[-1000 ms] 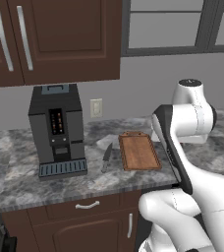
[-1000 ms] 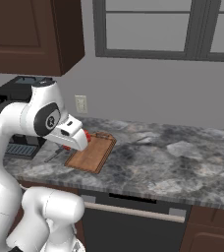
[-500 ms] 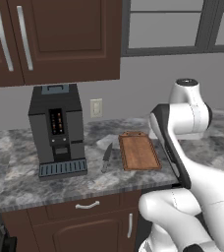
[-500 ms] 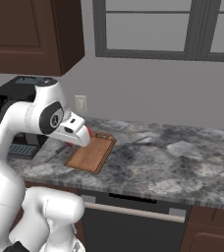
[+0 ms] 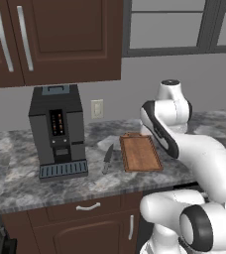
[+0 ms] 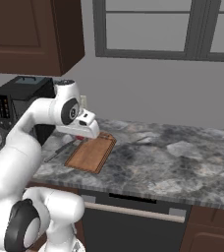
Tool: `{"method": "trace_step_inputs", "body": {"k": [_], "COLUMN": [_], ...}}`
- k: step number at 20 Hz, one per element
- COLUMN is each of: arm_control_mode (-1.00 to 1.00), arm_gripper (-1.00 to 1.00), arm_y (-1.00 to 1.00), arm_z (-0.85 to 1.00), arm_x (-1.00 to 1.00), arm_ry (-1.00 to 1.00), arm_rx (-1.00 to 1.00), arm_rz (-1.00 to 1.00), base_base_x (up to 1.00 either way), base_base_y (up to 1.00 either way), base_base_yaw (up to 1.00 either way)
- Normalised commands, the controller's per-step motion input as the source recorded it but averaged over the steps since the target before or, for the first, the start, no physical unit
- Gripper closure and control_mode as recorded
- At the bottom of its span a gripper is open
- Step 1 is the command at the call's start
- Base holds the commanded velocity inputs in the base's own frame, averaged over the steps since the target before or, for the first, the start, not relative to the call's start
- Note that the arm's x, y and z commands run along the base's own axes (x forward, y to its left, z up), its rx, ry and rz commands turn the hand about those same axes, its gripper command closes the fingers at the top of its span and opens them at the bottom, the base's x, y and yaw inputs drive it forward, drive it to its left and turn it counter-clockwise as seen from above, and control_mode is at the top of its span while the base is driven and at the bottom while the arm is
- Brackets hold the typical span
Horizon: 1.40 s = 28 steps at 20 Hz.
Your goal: Retrieve the steak from the fridge and place it on the cutting board.
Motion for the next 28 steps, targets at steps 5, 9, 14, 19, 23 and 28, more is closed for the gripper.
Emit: {"method": "trace_step_inputs", "body": {"k": [5,9,14,19,23,28], "arm_control_mode": [-1.00,-1.00,-1.00,-1.00,-1.00,-1.00], "arm_gripper": [1.00,1.00,1.00,1.00,1.00,1.00], "arm_y": [0.00,0.00,0.00,0.03,0.00,0.00], "arm_z": [-0.77,-0.74,-0.45,-0.50,-0.36,-0.38], "arm_x": [0.27,0.20,0.43,0.47,0.59,0.62], "arm_ry": [0.00,-0.17,-0.07,-0.04,0.00,0.00], "arm_rx": [0.00,0.01,0.00,0.00,0.00,0.00], "arm_rz": [0.00,0.00,0.00,0.00,0.00,0.00], "base_base_x": [0.00,0.00,0.00,0.00,0.00,0.00], "base_base_y": [0.00,0.00,0.00,0.00,0.00,0.00], "base_base_yaw": [0.00,0.00,0.00,0.00,0.00,0.00]}}
